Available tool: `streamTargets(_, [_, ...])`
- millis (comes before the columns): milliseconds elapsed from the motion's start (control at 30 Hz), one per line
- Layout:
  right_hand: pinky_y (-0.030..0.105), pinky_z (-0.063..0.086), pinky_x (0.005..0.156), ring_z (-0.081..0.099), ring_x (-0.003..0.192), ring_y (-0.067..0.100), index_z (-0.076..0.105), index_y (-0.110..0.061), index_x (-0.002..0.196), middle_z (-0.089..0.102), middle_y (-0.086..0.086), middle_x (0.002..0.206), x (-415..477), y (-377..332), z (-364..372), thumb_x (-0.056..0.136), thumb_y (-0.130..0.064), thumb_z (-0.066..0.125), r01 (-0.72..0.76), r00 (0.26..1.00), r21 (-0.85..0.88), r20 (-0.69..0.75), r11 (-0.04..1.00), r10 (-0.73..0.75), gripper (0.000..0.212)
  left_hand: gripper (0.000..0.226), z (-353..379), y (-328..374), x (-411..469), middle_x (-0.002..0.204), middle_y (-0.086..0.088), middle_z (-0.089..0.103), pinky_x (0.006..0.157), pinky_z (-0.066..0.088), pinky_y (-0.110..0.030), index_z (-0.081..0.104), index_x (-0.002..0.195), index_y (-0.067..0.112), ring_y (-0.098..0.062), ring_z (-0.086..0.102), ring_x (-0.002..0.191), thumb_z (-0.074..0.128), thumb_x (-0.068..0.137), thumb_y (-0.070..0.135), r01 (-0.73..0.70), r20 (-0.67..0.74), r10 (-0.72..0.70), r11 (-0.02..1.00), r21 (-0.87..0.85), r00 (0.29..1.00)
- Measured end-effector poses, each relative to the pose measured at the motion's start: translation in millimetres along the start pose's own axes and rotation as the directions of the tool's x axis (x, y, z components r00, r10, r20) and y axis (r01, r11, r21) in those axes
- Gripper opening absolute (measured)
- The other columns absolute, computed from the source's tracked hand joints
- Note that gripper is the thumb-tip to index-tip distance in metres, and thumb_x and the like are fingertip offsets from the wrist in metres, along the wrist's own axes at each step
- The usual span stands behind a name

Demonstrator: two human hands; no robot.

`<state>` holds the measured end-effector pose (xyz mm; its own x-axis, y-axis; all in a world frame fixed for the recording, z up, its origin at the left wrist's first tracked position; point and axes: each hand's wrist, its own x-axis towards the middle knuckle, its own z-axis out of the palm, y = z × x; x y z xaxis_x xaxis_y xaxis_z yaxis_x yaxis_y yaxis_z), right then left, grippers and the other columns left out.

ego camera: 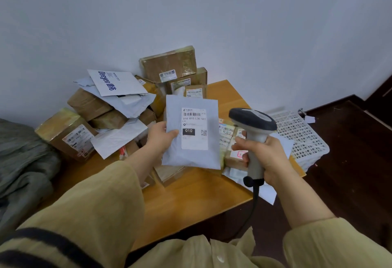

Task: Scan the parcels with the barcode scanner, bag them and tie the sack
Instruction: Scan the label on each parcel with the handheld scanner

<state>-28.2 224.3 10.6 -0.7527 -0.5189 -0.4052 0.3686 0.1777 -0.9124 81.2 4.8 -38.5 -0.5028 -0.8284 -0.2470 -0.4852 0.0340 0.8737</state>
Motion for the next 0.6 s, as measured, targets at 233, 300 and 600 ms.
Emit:
streamTargets(233, [0.028, 0.042, 0.045, 0.045, 0.043, 0.019, 0.060, 0.000, 0.105, 0.055, 0.013, 0.067, 18.6, 32.7, -40.9, 0.080, -0.005, 0.073, -0.129, 0.979, 0.055, -0.154, 0.990, 0.136, 0.029, 0.033, 63.0, 11.1, 11.0, 0.120, -0.008, 0.062, 0.082, 0.049, -0.033, 0.056, 0.126, 0.006, -0.023, 0.060, 0.096, 0.056, 0.093, 0.009, 0.088, 0.228, -0.079, 0.996, -0.033, 0.971])
streamTargets(300, [0.027, 0.043, 0.044, 0.045, 0.043, 0.020, 0.060, 0.001, 0.105, 0.055, 0.015, 0.070, 22.3, 38.2, -45.9, 0.080, -0.005, 0.073, -0.133, 0.976, 0.054, -0.165, 0.990, 0.140, 0.029, 0.057, 79.4, 12.7, 16.1, 0.137, -0.007, 0.051, 0.093, 0.047, -0.035, 0.035, 0.144, 0.011, -0.025, 0.056, 0.114, 0.059, 0.093, 0.016, 0.070, 0.286, -0.060, 0.997, -0.025, 0.956])
streamTargets(600, [0.028, 0.042, 0.046, 0.045, 0.039, 0.017, 0.062, -0.001, 0.098, 0.053, 0.014, 0.062, 20.6, 36.4, -29.7, 0.083, -0.009, 0.070, -0.034, 0.990, -0.067, -0.137, 0.997, 0.024, 0.019, 0.048, 83.3, -19.1, 16.2, 0.146, -0.009, 0.041, 0.107, 0.031, -0.033, 0.037, 0.143, 0.008, -0.026, 0.040, 0.133, 0.045, 0.096, 0.009, -0.068, 0.147, 0.028, 0.960, 0.272, 0.989])
